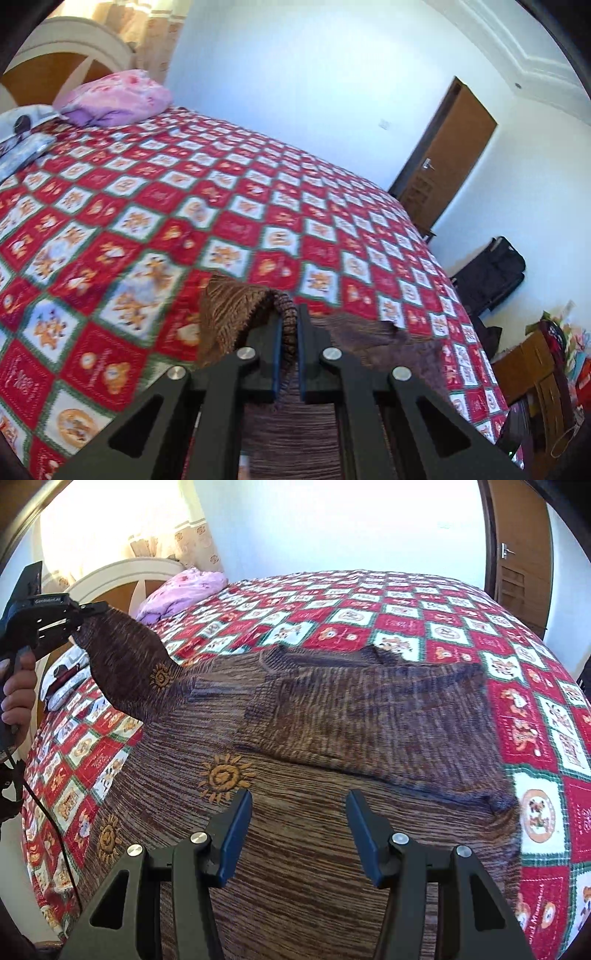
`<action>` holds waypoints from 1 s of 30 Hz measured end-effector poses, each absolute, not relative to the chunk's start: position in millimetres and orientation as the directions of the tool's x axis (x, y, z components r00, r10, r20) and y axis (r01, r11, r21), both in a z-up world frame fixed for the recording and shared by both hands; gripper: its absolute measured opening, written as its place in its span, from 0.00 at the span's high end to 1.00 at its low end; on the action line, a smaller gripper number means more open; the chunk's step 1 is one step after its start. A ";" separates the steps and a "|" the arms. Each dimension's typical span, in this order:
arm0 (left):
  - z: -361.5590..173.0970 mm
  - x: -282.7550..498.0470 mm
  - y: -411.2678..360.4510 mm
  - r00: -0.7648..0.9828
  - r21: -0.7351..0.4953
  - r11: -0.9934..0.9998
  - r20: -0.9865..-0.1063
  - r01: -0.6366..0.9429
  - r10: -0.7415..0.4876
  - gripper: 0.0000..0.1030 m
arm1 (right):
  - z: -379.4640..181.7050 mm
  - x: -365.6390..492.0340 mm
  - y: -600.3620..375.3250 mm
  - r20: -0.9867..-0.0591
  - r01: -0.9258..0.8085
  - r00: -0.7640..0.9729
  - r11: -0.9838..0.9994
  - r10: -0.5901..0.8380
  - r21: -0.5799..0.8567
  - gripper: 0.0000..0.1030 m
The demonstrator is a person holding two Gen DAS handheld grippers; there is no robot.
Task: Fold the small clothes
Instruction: 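Grasp the other sleeve cuff with the left tool and lift it, then fold the held sleeve over the sweater body with the left tool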
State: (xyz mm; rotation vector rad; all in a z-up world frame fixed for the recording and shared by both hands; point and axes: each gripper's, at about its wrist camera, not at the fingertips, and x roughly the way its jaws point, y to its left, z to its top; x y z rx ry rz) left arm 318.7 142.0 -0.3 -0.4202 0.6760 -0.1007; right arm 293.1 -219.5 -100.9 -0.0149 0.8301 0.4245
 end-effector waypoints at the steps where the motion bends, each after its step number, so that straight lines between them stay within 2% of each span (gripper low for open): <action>1: 1.5 321.4 134.3 0.777 -0.412 0.911 -0.583 -0.032 -0.237 0.93 | -99.9 292.6 -222.5 -0.715 -0.369 0.599 0.917 0.360 0.153 0.47; 9: 0.6 337.6 63.6 0.751 -0.416 0.907 -0.580 0.059 -0.315 0.93 | -98.1 287.2 -254.7 -0.698 -0.320 0.623 0.929 0.353 0.184 0.47; 13: -21.2 349.6 22.9 0.709 -0.418 0.904 -0.612 0.084 -0.349 0.93 | -102.7 286.5 -267.0 -0.697 -0.293 0.628 0.935 0.345 0.199 0.47; 23: -85.6 376.7 -59.7 0.639 -0.327 0.940 -0.704 0.097 -0.310 0.93 | -113.9 285.6 -278.4 -0.708 -0.266 0.620 0.939 0.339 0.216 0.47; 24: -89.0 377.9 -63.0 0.631 -0.318 0.943 -0.713 0.097 -0.305 0.90 | -115.1 286.1 -278.5 -0.710 -0.265 0.617 0.939 0.339 0.218 0.47; 28: -91.4 369.6 -69.7 0.614 -0.282 0.949 -0.726 0.143 -0.309 0.87 | -120.6 285.4 -276.4 -0.717 -0.277 0.605 0.936 0.346 0.218 0.46; 29: -88.3 363.5 -68.7 0.617 -0.266 0.951 -0.726 0.156 -0.305 0.79 | -122.2 285.1 -275.7 -0.719 -0.282 0.601 0.934 0.349 0.219 0.43; 30: -84.2 355.7 -65.3 0.623 -0.252 0.952 -0.720 0.175 -0.306 0.65 | -123.8 284.8 -275.0 -0.720 -0.287 0.595 0.931 0.356 0.224 0.39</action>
